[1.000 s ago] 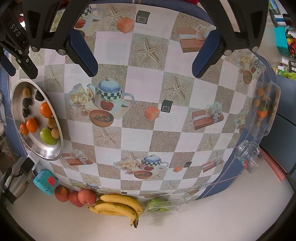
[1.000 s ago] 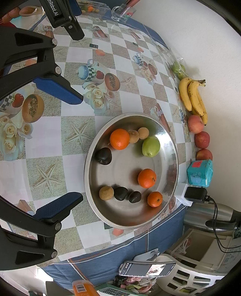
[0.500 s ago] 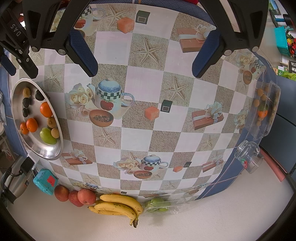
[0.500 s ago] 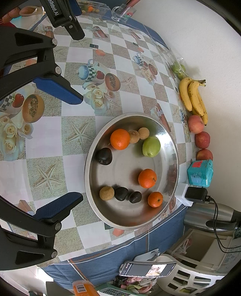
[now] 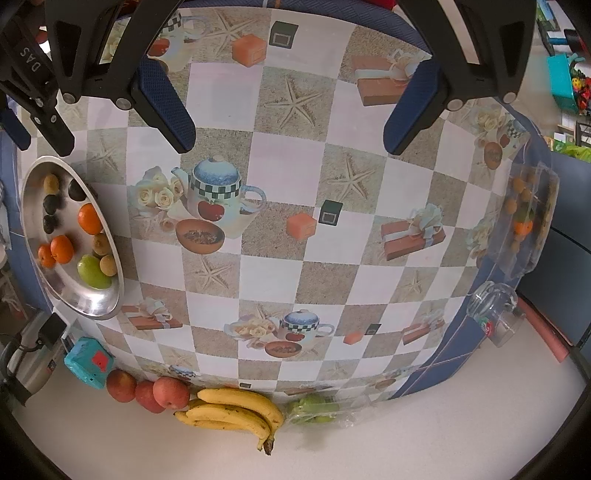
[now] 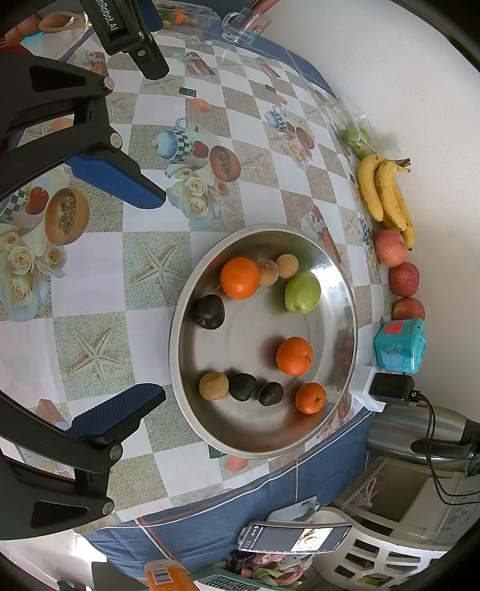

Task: Organize fruits

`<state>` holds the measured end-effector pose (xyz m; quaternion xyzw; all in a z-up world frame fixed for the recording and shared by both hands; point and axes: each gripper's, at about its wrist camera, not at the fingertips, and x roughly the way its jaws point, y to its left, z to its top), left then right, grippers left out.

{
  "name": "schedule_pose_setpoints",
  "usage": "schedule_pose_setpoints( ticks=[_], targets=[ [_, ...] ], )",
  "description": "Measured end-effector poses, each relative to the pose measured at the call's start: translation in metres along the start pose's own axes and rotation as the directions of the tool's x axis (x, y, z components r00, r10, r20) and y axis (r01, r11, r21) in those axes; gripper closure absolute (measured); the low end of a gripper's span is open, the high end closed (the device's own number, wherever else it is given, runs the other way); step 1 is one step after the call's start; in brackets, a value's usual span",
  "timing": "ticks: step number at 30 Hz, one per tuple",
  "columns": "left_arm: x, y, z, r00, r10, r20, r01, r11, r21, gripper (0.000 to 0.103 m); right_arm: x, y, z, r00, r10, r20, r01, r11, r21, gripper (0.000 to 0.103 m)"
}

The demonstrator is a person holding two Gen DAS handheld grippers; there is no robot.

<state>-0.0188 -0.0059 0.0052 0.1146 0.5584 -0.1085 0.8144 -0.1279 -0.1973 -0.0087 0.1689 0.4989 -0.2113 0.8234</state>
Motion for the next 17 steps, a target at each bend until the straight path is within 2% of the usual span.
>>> schedule_pose_setpoints(
  ticks=[10, 14, 17],
  targets=[
    [0.0015, -0.002, 0.0, 1.0, -0.012, -0.013, 0.012, 1.0, 0.0, 0.0, 0.0, -0.0001, -0.0012, 1.0, 0.0, -0.001, 0.0, 1.0, 0.001, 0.007],
    [-0.0052, -0.0027, -0.0002, 1.0, -0.021, 0.023, 0.021, 1.0, 0.002, 0.0, 0.0001, -0.0007, 0.0, 1.0, 0.0, -0.001, 0.0, 1.0, 0.0, 0.007],
    [-0.0047, -0.0021, 0.0008, 1.0, -0.017, 0.022, 0.017, 1.0, -0.001, 0.0, 0.0002, -0.0008, 0.0001, 1.0, 0.001, -0.001, -0.001, 1.0, -0.001, 0.007]
  ],
)
